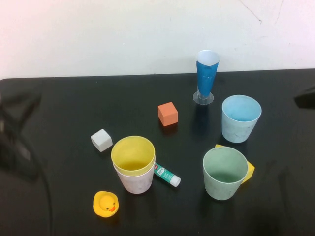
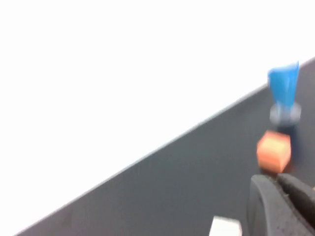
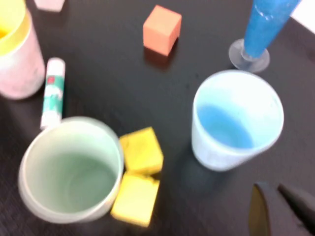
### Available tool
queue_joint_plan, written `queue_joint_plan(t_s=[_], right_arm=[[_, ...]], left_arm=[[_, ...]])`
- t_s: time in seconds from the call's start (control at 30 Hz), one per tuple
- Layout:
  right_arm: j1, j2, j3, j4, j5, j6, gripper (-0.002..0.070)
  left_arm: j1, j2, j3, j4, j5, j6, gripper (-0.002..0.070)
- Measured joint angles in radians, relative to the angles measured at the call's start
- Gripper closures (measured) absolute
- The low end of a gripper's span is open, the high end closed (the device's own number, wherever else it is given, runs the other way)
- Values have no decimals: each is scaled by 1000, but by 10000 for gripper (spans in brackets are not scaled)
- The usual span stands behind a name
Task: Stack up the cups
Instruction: Pick up the blue cup
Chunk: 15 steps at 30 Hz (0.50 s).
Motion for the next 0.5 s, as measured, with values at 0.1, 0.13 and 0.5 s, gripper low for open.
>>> queue_joint_plan(t_s=[0.1, 0.13, 0.5], right_arm=[[0, 125, -94, 20, 6, -15, 644], [0, 163, -123, 22, 9, -20, 636], [73, 460, -338, -3, 19, -136, 263]], left_arm=[[0, -76, 128, 39, -35, 2, 673], [0, -101, 166, 51, -41, 2, 673], [0, -273, 388, 122, -161, 5, 673]])
